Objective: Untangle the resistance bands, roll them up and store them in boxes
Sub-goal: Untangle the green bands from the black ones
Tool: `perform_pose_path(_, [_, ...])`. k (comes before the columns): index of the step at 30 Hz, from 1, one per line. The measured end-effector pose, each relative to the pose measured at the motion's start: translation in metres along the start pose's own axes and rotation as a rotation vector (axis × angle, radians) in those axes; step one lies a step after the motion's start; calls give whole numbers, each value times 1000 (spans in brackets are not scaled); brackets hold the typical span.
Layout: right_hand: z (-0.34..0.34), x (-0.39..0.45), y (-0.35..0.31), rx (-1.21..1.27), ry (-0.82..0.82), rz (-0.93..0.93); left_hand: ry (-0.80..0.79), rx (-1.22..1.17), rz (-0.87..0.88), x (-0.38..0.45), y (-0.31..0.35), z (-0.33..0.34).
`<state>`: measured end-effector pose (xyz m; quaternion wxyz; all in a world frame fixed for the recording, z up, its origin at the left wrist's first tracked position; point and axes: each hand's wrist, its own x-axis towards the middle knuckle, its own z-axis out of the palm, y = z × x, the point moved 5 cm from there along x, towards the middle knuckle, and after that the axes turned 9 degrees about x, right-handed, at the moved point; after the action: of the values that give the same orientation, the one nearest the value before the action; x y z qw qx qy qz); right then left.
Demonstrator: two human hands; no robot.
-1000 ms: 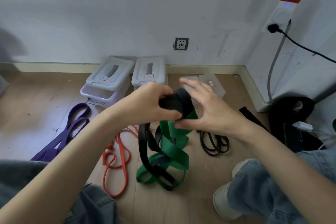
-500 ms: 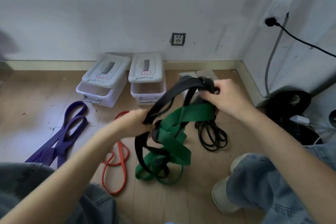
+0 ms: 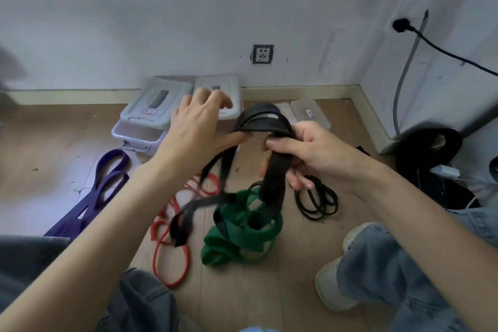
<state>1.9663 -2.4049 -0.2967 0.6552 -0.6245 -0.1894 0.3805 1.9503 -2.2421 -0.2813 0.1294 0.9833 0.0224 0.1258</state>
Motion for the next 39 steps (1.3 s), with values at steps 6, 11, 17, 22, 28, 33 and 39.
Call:
perform_pose_path(6, [-23,3,-3,519,235,144,-456,-363,-100,-16,-31,40])
perform_pose_path(11, [-12,7,-8,731,155,135,-821,-493,81,-73,22,114])
perform_pose_path(17, [-37,2,-8,765,306,37,-525,-632,-110,-76,25,139])
perform_pose_path(22, [-36,4,-12,841,289,-23,-766,-405,104,-91,43,155])
perform_pose_path(28, [-24,12,-23,776,209,-130,-556,-130,-56,-83,38,163])
perform_pose_path(33, [-22,15,-14,644,230,-115,-634,-257,-235,-68,11,165])
perform_pose_path(39, [-30,18,-23,459,206,-127,-688,-952,-269,-70,14,138])
